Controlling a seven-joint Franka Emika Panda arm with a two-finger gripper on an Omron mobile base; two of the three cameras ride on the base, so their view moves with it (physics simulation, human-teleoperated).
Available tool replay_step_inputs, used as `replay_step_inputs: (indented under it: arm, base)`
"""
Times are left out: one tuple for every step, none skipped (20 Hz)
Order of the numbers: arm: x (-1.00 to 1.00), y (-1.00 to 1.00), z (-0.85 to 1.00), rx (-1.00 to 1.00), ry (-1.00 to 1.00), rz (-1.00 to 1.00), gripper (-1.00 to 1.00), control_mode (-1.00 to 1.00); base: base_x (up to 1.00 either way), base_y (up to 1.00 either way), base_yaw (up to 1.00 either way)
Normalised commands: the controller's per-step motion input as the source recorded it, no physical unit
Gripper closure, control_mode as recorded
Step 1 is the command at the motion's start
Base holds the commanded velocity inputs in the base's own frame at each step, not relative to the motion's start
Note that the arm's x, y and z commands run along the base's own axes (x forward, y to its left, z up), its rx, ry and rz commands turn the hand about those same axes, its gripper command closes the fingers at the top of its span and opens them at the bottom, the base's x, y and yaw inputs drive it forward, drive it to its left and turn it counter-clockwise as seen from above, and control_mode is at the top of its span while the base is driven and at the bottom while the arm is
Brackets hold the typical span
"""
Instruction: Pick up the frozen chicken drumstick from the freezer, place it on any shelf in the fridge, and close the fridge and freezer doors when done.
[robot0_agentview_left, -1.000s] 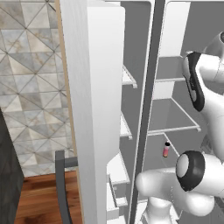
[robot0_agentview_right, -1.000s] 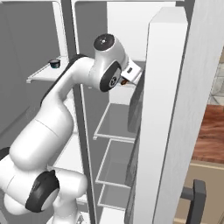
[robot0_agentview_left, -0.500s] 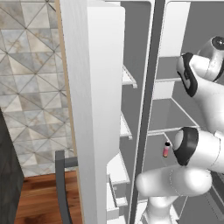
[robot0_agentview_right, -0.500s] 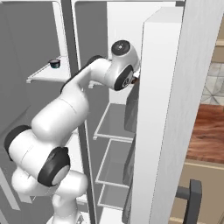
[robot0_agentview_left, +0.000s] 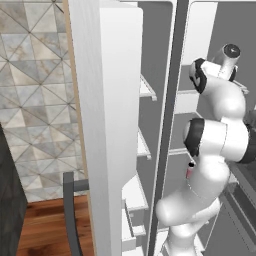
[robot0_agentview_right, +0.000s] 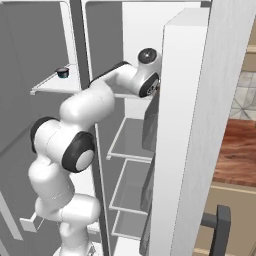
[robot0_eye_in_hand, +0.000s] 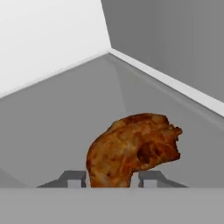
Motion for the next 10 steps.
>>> replay_step_inputs:
  arm:
    - [0.64,0.00,0.00,0.00,0.00,-0.05,-1.00,-1.00]
    - [0.46,0.03,0.00,0.00,0.00,-0.04,-1.00,-1.00]
    - [0.16,0.19,0.00,0.00,-0.03,-0.02,-1.00,-1.00]
    - [0.00,0.39,0.01,0.00,-0.05,-0.02,-1.00,-1.00]
    - [0.00,0.45,0.04,0.00,-0.06,-0.02,-1.00,-1.00]
    - [-0.11,0.54,0.09,0.00,-0.09,-0.01,-1.00,-1.00]
    - [-0.34,0.64,0.11,0.00,-0.10,0.00,-1.00,-1.00]
    - [-0.52,0.69,0.14,0.00,-0.12,0.00,-1.00,-1.00]
    - [-0.72,0.74,0.16,0.00,-0.15,0.00,-1.00,-1.00]
    - [-0.84,0.79,0.19,0.00,-0.19,0.00,-1.00,-1.00]
  base:
    - [0.00,0.00,0.00]
    - [0.00,0.00,0.00]
    - [0.00,0.00,0.00]
    - [0.00,0.00,0.00]
    - [0.00,0.00,0.00]
    - [0.00,0.00,0.00]
    - [0.00,0.00,0.00]
    - [0.00,0.00,0.00]
    - [0.00,0.00,0.00]
    - [0.00,0.00,0.00]
